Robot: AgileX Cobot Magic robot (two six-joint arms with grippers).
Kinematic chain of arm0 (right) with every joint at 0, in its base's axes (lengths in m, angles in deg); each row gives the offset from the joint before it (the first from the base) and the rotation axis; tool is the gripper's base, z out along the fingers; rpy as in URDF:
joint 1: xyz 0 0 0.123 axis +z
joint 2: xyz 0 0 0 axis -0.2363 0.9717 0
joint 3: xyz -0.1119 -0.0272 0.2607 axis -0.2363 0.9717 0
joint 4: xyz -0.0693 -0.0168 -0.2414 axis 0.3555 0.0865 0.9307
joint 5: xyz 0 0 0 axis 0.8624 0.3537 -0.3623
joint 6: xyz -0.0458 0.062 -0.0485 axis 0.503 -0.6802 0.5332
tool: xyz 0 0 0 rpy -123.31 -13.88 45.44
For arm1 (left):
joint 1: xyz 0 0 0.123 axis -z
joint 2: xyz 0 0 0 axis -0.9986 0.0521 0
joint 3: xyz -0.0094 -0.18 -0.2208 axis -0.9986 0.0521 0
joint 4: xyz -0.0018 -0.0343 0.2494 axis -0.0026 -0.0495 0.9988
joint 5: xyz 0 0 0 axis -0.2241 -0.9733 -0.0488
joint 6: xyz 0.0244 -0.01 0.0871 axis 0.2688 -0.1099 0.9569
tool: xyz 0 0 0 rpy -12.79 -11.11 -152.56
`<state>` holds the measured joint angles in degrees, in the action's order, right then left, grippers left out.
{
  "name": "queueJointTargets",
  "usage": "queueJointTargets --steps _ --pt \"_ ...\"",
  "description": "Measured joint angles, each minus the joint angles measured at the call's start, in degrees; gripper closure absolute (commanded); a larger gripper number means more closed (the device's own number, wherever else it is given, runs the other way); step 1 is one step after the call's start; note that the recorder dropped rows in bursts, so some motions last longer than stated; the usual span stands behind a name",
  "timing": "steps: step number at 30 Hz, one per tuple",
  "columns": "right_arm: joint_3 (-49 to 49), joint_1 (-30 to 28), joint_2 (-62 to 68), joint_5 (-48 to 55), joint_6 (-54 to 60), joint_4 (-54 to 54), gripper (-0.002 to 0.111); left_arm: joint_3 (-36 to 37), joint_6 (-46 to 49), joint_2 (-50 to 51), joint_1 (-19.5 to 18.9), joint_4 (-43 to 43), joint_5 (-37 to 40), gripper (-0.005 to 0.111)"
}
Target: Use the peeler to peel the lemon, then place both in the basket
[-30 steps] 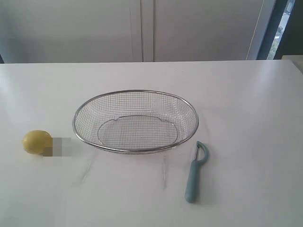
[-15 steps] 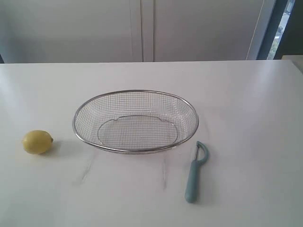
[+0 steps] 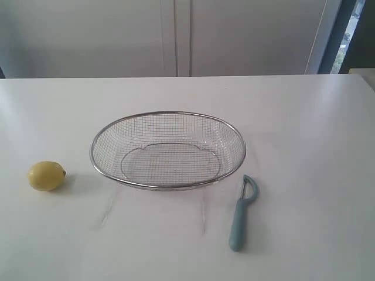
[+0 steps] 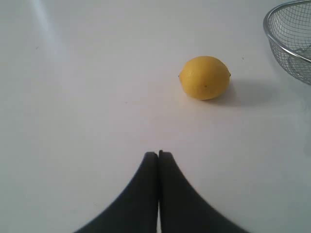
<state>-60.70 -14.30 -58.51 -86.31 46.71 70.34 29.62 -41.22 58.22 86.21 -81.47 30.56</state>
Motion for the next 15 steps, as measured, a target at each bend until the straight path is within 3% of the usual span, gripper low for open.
queueJointTargets --steps 8,15 --pt "-7.61 0.0 4.64 4.68 -3.11 0.31 0.108 0.0 0.0 0.0 0.0 0.0 0.0 0.107" --pt "-12.92 0.0 10.5 10.46 -5.14 7.67 0.108 0.0 0.0 0.0 0.0 0.0 0.0 0.107"
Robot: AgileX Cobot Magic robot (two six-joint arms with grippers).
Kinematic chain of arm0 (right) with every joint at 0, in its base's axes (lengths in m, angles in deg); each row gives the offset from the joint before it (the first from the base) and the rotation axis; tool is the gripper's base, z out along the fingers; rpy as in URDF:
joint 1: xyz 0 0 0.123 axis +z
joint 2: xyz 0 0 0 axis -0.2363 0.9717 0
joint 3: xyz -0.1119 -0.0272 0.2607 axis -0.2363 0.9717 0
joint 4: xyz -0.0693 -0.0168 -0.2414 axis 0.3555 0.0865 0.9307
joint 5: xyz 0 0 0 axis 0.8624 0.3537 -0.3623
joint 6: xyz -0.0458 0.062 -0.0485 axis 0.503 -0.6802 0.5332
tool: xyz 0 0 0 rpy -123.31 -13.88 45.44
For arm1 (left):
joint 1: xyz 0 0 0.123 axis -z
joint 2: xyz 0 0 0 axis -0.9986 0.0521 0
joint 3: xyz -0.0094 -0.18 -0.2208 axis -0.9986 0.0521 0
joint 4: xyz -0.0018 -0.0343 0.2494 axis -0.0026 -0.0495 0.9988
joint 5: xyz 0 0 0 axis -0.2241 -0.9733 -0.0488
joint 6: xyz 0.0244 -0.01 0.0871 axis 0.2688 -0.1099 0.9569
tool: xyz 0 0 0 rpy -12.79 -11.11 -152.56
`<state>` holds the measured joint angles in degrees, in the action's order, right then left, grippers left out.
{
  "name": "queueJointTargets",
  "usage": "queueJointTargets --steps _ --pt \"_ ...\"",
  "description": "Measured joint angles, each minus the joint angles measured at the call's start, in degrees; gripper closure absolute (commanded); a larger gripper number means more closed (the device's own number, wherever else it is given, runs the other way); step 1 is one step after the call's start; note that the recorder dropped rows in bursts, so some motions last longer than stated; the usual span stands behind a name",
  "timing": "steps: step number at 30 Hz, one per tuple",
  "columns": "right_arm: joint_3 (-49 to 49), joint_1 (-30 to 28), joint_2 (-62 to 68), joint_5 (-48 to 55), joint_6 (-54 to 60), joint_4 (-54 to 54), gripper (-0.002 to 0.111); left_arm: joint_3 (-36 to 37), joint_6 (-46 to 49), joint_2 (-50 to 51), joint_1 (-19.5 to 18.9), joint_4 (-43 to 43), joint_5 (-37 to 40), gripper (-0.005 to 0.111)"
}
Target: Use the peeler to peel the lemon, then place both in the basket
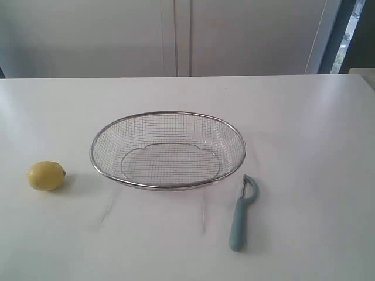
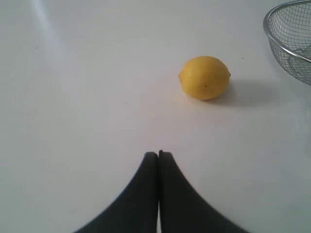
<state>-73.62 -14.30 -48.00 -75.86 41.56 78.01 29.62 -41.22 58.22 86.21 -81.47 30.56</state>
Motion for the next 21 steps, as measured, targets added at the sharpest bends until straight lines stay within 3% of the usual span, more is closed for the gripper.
queueJointTargets --steps 12,21 --pt "-7.98 0.0 10.13 17.91 -1.16 1.0 0.108 0.0 0.0 0.0 0.0 0.0 0.0 0.107" --pt "-12.47 0.0 15.66 23.9 -6.63 1.0 0.108 0.0 0.0 0.0 0.0 0.0 0.0 0.107"
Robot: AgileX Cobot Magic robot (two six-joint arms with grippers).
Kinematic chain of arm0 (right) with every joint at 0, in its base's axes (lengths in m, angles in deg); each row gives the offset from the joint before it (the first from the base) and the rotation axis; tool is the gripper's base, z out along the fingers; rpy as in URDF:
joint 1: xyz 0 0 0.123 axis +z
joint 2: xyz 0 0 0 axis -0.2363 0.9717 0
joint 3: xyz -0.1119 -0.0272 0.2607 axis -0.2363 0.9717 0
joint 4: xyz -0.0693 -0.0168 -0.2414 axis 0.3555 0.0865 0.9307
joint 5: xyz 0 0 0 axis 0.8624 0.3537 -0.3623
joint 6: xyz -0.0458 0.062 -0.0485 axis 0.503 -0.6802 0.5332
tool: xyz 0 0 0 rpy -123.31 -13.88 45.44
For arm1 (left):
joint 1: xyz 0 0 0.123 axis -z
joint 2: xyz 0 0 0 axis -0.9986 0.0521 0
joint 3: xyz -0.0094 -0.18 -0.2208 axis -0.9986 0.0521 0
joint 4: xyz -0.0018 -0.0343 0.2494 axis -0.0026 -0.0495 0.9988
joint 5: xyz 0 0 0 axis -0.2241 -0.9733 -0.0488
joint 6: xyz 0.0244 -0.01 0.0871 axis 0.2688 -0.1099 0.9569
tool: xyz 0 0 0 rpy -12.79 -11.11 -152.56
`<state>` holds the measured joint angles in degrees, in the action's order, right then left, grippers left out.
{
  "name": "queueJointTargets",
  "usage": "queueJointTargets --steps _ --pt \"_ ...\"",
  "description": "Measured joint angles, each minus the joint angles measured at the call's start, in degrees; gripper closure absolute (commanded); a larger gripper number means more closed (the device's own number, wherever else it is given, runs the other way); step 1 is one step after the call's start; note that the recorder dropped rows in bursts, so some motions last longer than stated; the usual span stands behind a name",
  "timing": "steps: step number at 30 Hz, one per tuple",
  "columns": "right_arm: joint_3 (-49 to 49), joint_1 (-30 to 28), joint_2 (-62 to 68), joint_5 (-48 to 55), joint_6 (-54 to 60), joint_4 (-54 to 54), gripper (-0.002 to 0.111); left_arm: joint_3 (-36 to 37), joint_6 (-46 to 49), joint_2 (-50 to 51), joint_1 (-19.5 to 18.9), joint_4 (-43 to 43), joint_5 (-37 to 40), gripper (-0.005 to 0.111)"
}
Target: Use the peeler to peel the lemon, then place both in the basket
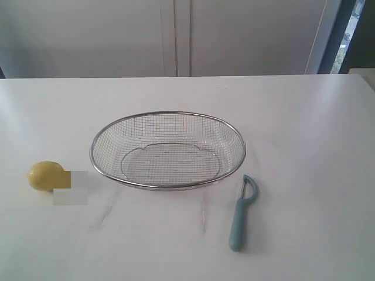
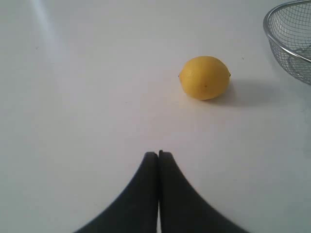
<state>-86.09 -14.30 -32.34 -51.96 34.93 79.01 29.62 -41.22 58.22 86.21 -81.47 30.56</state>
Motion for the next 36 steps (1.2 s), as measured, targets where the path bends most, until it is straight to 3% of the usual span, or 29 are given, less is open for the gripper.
queueJointTargets --steps 4,11,14,21,36 --pt "-0.75 0.0 1.38 -0.61 -0.25 0.0 0.108 0.0 0.0 0.0 0.0 0.0 0.0 0.107" --pt "-1.24 0.0 1.63 -15.23 -0.5 0.0 0.108 0.0 0.0 0.0 0.0 0.0 0.0 0.107" --pt "-2.62 0.0 2.89 -15.78 -0.5 0.0 0.108 0.0 0.0 0.0 0.0 0.0 0.0 0.107" --pt "-8.04 0.0 8.78 0.0 -0.32 0.0 0.108 0.0 0.0 0.0 0.0 0.0 0.0 0.107" --pt "-20.9 0.0 24.13 36.71 13.75 0.0 0.108 0.0 0.0 0.0 0.0 0.0 0.0 0.107"
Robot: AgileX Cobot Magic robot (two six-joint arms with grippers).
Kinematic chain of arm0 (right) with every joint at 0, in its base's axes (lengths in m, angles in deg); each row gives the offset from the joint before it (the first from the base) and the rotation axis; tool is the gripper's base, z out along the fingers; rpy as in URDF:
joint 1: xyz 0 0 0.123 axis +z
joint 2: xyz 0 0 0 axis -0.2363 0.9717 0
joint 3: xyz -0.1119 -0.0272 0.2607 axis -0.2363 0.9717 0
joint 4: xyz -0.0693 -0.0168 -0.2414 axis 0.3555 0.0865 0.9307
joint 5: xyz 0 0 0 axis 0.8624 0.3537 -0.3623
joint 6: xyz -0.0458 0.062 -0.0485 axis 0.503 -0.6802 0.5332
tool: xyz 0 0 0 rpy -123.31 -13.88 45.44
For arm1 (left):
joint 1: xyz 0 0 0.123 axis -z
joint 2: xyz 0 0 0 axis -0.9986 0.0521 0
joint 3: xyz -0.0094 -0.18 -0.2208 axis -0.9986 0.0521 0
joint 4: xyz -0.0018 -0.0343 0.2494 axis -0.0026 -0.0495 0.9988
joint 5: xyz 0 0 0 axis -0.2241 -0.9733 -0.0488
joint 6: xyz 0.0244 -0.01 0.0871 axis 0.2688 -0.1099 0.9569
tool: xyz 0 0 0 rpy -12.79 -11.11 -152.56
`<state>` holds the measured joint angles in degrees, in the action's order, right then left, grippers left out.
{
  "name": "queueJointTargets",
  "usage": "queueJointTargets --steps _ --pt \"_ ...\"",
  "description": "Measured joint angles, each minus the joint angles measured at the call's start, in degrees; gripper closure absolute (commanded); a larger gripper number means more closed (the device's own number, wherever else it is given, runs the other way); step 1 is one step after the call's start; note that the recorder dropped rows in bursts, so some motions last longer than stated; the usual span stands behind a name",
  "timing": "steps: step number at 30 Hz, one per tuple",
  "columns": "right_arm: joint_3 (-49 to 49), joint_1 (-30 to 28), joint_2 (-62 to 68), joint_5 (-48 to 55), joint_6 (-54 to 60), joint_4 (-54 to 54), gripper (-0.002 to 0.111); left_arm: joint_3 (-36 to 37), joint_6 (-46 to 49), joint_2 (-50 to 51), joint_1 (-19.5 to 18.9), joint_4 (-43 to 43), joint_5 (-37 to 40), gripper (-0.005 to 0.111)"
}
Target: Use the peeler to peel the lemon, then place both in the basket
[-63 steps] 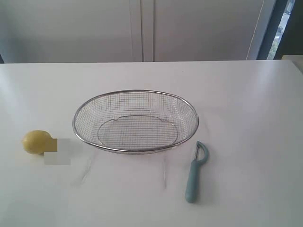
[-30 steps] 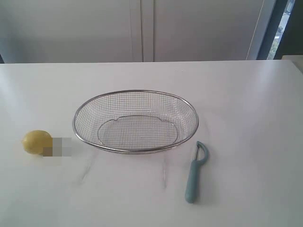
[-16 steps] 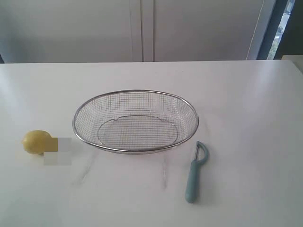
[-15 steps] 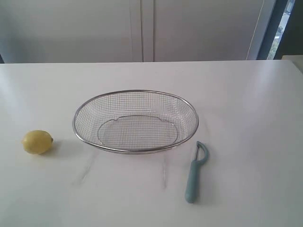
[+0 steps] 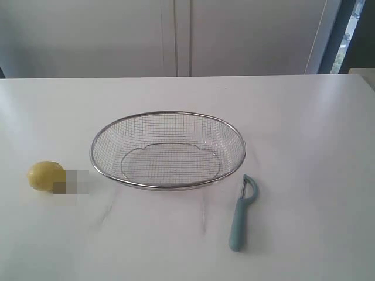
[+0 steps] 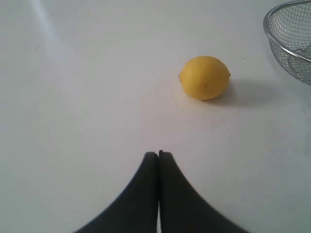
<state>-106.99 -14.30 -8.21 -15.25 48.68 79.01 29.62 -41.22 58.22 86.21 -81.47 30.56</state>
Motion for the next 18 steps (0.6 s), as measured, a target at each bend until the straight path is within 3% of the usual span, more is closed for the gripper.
queueJointTargets --steps 8,18 --pt "-1.65 1.02 6.06 9.09 1.63 0.0 0.108 0.0 0.0 0.0 0.0 0.0 0.0 0.107" --pt "-1.76 8.9 13.43 12.26 1.85 0.22 0.108 0.0 0.0 0.0 0.0 0.0 0.0 0.107"
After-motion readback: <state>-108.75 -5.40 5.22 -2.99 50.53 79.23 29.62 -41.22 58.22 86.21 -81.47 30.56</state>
